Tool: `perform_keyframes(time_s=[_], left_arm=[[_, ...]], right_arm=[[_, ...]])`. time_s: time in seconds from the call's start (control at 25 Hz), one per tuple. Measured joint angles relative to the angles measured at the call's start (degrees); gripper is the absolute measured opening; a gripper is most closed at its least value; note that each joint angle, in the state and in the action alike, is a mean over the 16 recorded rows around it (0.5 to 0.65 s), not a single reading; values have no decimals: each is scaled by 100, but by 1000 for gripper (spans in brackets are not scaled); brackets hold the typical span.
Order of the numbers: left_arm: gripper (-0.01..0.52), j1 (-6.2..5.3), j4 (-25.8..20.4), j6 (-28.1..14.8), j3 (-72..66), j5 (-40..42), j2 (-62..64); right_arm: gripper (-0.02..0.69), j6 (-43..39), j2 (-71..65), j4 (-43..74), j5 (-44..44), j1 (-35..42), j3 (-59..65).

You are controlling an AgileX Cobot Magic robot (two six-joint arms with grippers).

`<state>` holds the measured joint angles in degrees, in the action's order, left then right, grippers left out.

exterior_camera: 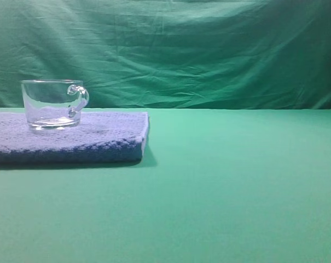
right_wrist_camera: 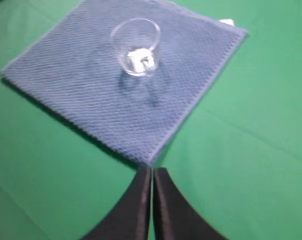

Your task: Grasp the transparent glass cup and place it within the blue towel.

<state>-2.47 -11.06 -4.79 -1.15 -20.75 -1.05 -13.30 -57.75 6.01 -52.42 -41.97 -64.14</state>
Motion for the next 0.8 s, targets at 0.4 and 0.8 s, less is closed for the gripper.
perform_keyframes(time_s=[0.4, 0.8], left_arm=[[0, 0, 0, 0, 0, 0, 0], [0, 0, 0, 0, 0, 0, 0]], right_arm=[[0, 195, 1397, 91, 1133, 1239, 1213], [0, 501, 3412, 48, 2149, 3119, 3196]])
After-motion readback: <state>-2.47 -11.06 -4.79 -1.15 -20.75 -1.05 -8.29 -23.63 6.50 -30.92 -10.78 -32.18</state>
